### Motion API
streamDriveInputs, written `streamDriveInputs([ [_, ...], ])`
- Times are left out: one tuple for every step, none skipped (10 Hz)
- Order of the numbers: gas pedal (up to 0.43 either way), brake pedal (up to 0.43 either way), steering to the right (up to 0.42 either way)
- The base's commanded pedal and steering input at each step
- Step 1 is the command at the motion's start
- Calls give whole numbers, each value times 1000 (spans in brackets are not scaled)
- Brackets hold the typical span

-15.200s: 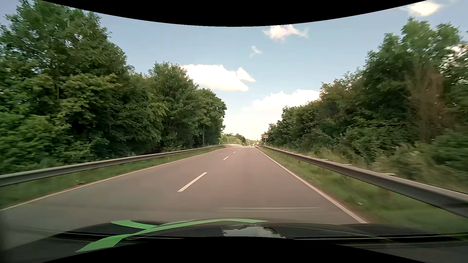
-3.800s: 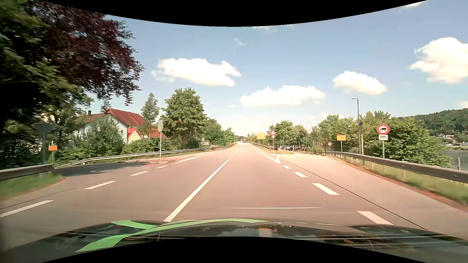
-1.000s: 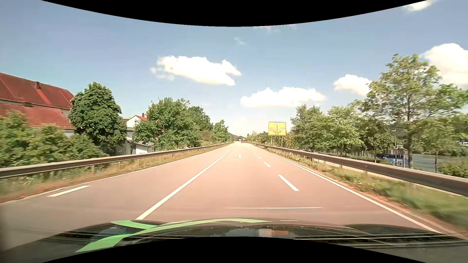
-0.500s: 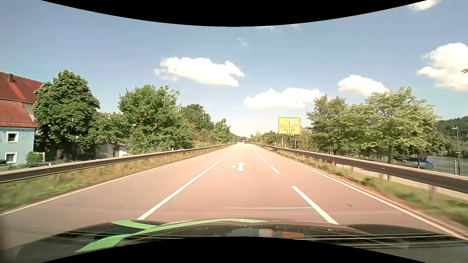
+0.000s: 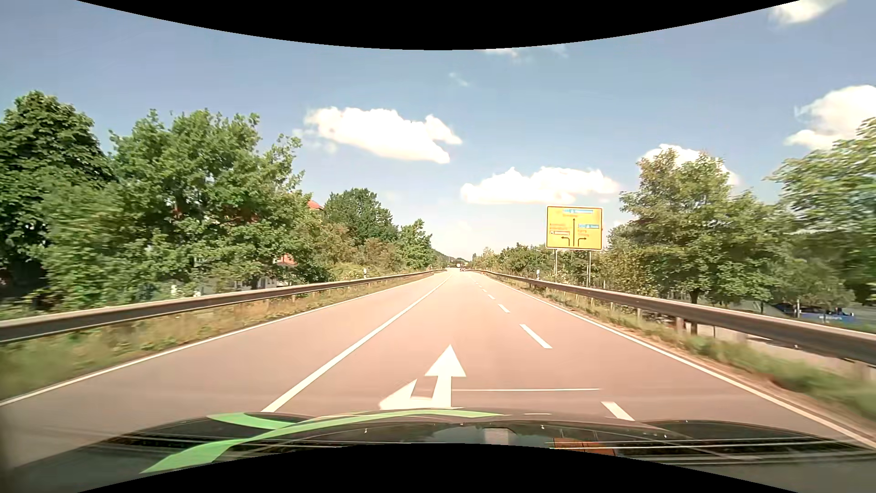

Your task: Follow the waypoints while adhering to traffic rules and regulations

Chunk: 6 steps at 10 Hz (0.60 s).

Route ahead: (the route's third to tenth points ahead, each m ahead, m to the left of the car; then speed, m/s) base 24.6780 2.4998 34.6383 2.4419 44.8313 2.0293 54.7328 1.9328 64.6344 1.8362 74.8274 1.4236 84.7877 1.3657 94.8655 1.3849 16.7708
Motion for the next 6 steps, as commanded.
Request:
streamDriveInputs([
  [87,0,-2],
  [59,0,-2],
  [59,0,-1],
  [59,0,-2],
  [67,0,-1],
  [87,0,-1],
])
